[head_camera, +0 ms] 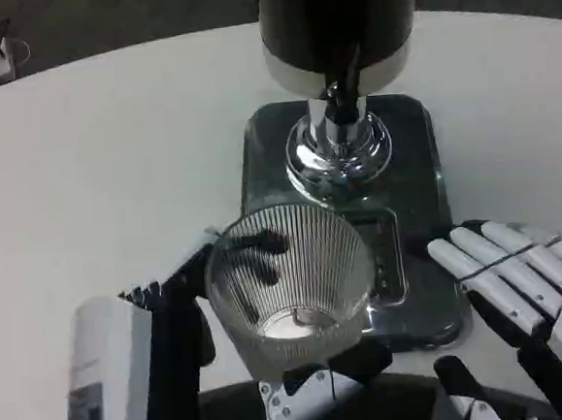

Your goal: Grasp the cup under the faucet to collect the drink, then remove the cup.

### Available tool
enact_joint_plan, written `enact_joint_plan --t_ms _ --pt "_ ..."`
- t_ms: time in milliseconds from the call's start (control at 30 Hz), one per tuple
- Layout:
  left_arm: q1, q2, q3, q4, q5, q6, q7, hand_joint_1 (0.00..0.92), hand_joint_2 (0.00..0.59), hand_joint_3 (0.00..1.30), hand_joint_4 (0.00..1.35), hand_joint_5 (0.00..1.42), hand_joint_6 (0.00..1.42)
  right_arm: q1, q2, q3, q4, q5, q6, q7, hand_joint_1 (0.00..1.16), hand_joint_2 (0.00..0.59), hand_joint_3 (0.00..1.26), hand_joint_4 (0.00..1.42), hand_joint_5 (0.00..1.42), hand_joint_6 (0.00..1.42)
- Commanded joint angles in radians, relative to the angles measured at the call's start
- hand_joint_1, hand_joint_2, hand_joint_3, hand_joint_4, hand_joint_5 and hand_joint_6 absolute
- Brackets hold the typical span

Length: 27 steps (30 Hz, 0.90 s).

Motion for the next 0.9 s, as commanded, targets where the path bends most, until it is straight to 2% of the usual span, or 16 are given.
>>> enact_joint_plan --t_ms 33,567,767,900 --pt "0.007 -0.007 -0.006 -0.039 0.005 -0.010 -0.001 0.756 0.000 1.04 0.98 1.04 1.22 0.003 -0.002 -0.002 -0.010 0.012 -0.011 0.005 0.23 0.519 0.15 0.14 0.16 0.22" --pt "0.016 -0.011 0.000 -0.029 0.005 -0.008 0.009 0.760 0.000 1.04 0.98 1.04 1.22 0.018 -0.001 -0.003 -0.016 0.016 -0.013 0.006 0.25 0.517 0.15 0.14 0.16 0.22" --pt "-0.046 -0.042 0.030 0.036 0.024 0.017 0.060 0.760 0.000 1.04 0.98 1.04 1.22 0.027 -0.001 -0.007 -0.021 0.015 -0.010 0.010 0.25 0.517 0.15 0.14 0.16 0.22" --pt "-0.101 -0.037 0.067 0.108 0.027 0.023 0.099 0.760 0.000 1.04 0.98 1.04 1.22 0.038 0.001 -0.013 -0.037 0.012 -0.007 0.017 0.25 0.517 0.15 0.14 0.16 0.22"
